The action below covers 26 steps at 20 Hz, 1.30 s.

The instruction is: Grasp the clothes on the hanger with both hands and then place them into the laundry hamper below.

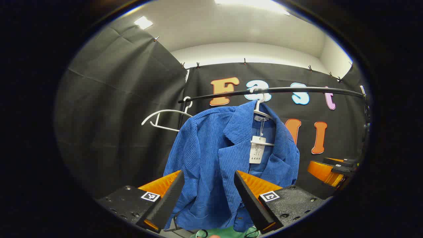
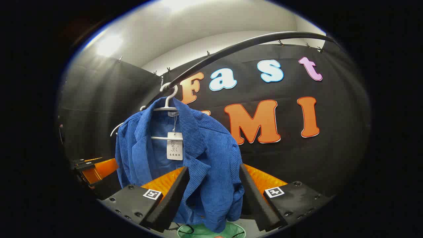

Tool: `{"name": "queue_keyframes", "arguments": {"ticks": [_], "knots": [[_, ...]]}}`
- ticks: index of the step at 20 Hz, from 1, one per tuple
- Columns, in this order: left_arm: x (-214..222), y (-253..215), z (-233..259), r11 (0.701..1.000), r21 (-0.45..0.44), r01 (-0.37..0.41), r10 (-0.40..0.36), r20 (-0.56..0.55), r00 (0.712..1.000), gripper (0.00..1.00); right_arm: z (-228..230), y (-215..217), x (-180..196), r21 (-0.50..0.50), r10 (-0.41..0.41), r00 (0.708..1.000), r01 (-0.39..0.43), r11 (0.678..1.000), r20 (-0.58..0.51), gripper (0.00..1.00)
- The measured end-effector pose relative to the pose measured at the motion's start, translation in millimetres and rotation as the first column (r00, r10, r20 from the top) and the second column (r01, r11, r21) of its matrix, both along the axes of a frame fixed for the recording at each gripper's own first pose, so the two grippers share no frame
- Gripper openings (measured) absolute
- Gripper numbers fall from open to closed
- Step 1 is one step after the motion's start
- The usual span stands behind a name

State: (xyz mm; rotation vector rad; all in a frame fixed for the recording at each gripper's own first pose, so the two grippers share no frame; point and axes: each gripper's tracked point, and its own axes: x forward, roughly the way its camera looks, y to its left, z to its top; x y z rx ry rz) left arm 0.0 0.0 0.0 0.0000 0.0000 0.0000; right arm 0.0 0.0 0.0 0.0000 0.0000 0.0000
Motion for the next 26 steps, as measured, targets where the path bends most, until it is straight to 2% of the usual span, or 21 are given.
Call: {"name": "queue_keyframes", "arguments": {"ticks": [1,11,12,15,16,18,19,20,21,24,26], "knots": [[-1,0,0,1.000,-0.001,-0.001,0.001,0.001,1.000,0.92,0,-1,0,0.000,0.000,1.000,0.000,1.000,0.000,0.94],[-1,4,2,1.000,0.003,-0.004,0.004,0.006,1.000,0.92,-2,0,-1,0.003,0.001,1.000,-0.001,1.000,-0.007,0.94],[-2,4,4,1.000,0.002,-0.004,0.004,0.009,1.000,0.95,-2,0,-2,0.004,0.001,1.000,-0.001,1.000,-0.007,0.94],[-1,7,7,1.000,0.004,-0.009,0.009,0.017,1.000,0.95,-1,-2,-3,0.003,-0.002,1.000,0.002,1.000,-0.005,0.94],[-1,7,7,1.000,0.005,-0.010,0.009,0.020,1.000,0.92,-1,-2,-3,0.003,-0.002,1.000,0.002,1.000,-0.004,0.98],[-1,8,8,1.000,0.002,-0.011,0.011,0.021,1.000,0.95,0,-1,-2,-0.001,0.000,1.000,0.000,1.000,-0.002,0.98],[-2,9,9,1.000,-0.003,-0.011,0.011,0.022,1.000,0.92,2,-1,-1,-0.005,-0.004,1.000,0.004,1.000,0.007,0.94],[-2,10,11,1.000,-0.007,-0.012,0.012,0.025,1.000,0.92,9,0,-2,-0.010,-0.006,1.000,0.006,1.000,0.027,0.94],[-2,11,12,1.000,-0.006,-0.018,0.018,0.028,0.999,0.92,15,2,-1,-0.021,0.000,0.999,0.001,1.000,0.043,0.98],[1,16,13,0.999,-0.005,-0.033,0.033,0.033,0.999,0.95,31,18,16,-0.047,0.052,0.995,-0.048,0.998,0.087,0.98],[0,14,15,0.999,-0.008,-0.032,0.032,0.032,0.999,0.95,22,25,41,-0.032,0.038,0.997,-0.036,0.999,0.066,0.94]]}}
